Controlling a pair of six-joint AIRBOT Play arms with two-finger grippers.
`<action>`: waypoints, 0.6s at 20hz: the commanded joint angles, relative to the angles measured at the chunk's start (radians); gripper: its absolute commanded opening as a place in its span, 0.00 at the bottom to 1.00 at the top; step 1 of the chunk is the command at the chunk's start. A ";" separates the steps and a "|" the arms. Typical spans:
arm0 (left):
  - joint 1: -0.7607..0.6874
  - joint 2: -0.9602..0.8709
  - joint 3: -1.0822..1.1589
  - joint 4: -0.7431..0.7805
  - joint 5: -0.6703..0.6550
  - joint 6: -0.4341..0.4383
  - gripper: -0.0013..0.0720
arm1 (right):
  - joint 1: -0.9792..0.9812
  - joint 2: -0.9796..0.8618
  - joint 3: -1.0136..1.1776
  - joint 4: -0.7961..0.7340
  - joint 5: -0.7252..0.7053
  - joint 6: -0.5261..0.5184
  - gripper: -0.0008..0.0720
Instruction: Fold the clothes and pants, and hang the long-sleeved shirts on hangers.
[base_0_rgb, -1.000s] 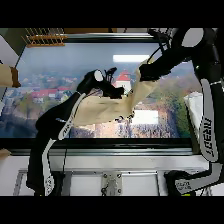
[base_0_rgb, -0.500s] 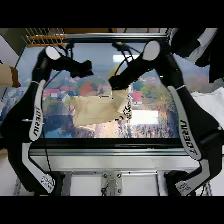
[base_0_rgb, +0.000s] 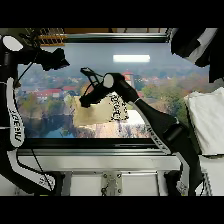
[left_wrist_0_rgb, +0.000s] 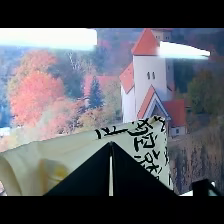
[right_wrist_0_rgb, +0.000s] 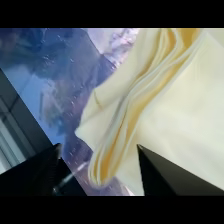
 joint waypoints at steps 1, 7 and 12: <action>0.018 0.015 0.000 0.000 -0.012 0.002 0.03 | 0.064 -0.056 0.001 0.200 -0.204 -0.105 0.92; 0.007 0.110 -0.106 0.133 0.037 0.013 0.02 | -0.048 0.119 -0.130 0.197 -0.154 -0.195 0.60; -0.021 0.302 -0.478 0.128 0.129 0.058 0.03 | -0.296 0.373 -0.528 0.019 -0.139 -0.188 0.60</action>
